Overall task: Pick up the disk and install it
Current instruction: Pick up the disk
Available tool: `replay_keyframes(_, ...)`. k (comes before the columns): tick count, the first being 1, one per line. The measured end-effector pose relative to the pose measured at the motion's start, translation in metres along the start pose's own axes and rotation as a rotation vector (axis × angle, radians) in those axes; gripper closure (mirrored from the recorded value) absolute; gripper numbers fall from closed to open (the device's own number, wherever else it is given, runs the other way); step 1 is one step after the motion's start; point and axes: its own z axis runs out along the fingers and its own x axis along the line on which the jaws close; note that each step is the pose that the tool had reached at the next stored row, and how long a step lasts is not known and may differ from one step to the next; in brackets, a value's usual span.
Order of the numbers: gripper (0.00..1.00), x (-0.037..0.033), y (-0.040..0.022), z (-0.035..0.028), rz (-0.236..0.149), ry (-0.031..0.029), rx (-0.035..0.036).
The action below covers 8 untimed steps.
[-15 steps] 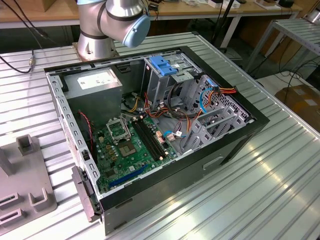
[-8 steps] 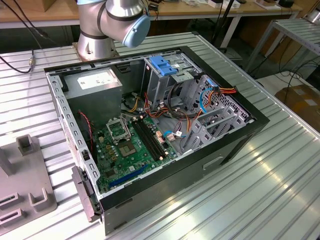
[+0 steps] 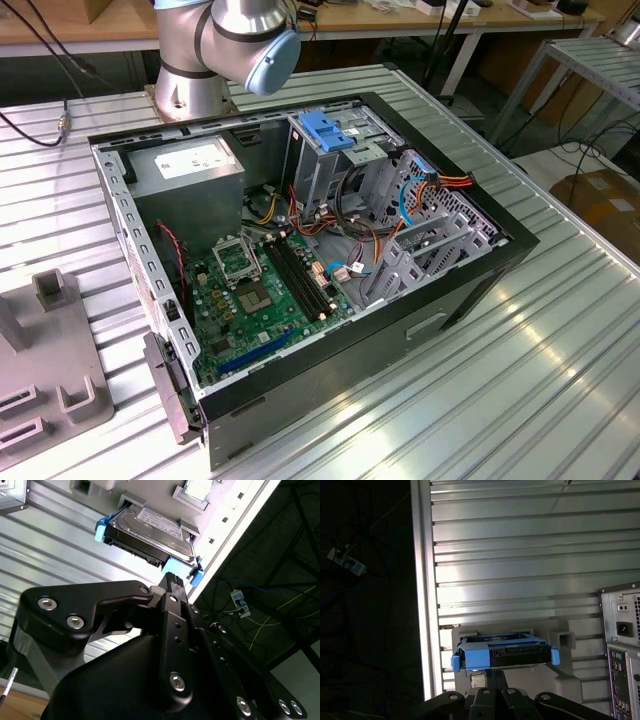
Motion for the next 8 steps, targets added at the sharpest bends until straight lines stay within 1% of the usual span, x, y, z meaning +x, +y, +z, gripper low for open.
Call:
replay_keyframes(2,0.90,0.0001,0.0000,-0.0001,-0.024,0.0012,-0.0004)
replay_keyframes(4,0.90,0.0001,0.0000,0.0000,-0.082,0.0037,-0.0016)
replay_keyframes(7,0.90,0.0000,0.0000,0.0000,-0.139,0.0061,-0.0027)
replay_keyframes(8,0.90,0.0000,0.0000,0.0000,-0.170,0.0076,-0.0032)
